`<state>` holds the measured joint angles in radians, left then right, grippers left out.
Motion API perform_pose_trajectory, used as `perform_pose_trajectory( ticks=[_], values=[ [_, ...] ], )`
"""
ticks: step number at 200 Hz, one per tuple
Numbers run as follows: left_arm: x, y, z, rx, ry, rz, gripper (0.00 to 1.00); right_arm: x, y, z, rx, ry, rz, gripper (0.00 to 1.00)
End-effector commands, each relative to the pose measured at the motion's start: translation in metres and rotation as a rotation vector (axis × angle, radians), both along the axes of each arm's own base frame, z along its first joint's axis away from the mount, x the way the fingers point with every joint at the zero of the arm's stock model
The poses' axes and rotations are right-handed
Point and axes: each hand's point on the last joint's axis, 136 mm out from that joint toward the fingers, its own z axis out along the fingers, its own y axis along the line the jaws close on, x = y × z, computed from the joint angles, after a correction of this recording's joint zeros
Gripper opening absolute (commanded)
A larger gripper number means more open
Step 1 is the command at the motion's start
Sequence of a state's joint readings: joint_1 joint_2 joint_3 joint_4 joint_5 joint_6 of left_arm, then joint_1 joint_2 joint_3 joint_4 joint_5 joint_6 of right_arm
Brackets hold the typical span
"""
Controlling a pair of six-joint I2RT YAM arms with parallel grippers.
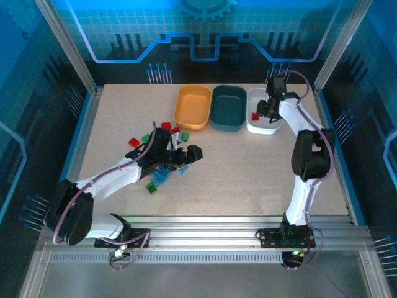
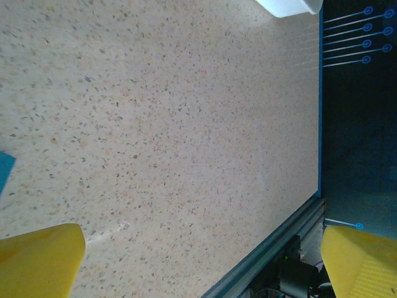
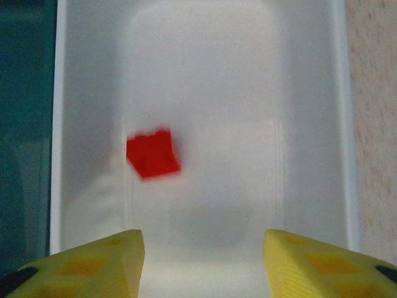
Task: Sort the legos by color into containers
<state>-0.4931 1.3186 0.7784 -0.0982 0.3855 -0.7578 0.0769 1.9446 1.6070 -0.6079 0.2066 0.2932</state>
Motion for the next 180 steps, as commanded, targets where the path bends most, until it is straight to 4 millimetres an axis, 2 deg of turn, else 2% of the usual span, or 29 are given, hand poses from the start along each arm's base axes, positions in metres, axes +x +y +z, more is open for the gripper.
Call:
perform_pose_trajectory(
  ticks=[1, 13, 14, 15, 28, 29, 30, 39, 52, 73, 95, 110, 128, 180],
  values=[
    [0.004, 0.036, 0.022, 0.069, -0.068, 0.094, 0.99, -0.038, 0.064, 0.059, 0.018, -0.157, 0.116, 0.55],
    [0.005, 0.067, 0.02, 0.093, -0.047, 0.201, 0.99, -0.07, 0.119, 0.061, 0.015, -0.192, 0.263, 0.57],
    [0.005, 0.07, 0.02, 0.094, -0.045, 0.211, 0.99, -0.07, 0.119, 0.061, 0.015, -0.192, 0.263, 0.57],
    [0.005, 0.073, 0.02, 0.095, -0.042, 0.221, 0.99, -0.076, 0.129, 0.062, 0.016, -0.198, 0.29, 0.58],
    [0.003, 0.112, 0.015, 0.094, -0.012, 0.362, 0.99, -0.116, 0.194, 0.052, 0.018, -0.21, 0.475, 0.63],
    [0.002, 0.115, 0.014, 0.093, -0.008, 0.375, 0.99, -0.116, 0.194, 0.052, 0.018, -0.21, 0.475, 0.63],
    [0.002, 0.118, 0.013, 0.092, -0.005, 0.386, 0.99, -0.123, 0.205, 0.05, 0.026, -0.213, 0.513, 0.64],
    [-0.003, 0.144, 0.007, 0.082, 0.022, 0.491, 0.99, -0.151, 0.247, 0.039, 0.034, -0.204, 0.649, 0.69],
    [-0.013, 0.173, -0.002, 0.075, 0.045, 0.607, 0.99, -0.181, 0.288, 0.02, 0.029, -0.175, 0.761, 0.75],
    [-0.028, 0.193, -0.013, 0.052, 0.067, 0.692, 0.99, -0.21, 0.338, -0.013, -0.003, -0.098, 0.901, 0.77],
    [-0.037, 0.202, -0.023, 0.039, 0.103, 0.729, 0.99, -0.223, 0.37, -0.041, -0.07, -0.055, 1.018, 0.78],
    [-0.041, 0.202, -0.027, 0.005, 0.135, 0.732, 0.99, -0.224, 0.382, -0.059, -0.078, -0.024, 1.053, 0.78],
    [-0.041, 0.199, -0.028, -0.015, 0.146, 0.719, 0.99, -0.215, 0.382, -0.074, -0.114, -0.009, 1.033, 0.77],
    [-0.037, 0.197, -0.025, -0.03, 0.139, 0.701, 0.99, -0.197, 0.383, -0.097, -0.158, 0.009, 1.035, 0.72]
  ],
)
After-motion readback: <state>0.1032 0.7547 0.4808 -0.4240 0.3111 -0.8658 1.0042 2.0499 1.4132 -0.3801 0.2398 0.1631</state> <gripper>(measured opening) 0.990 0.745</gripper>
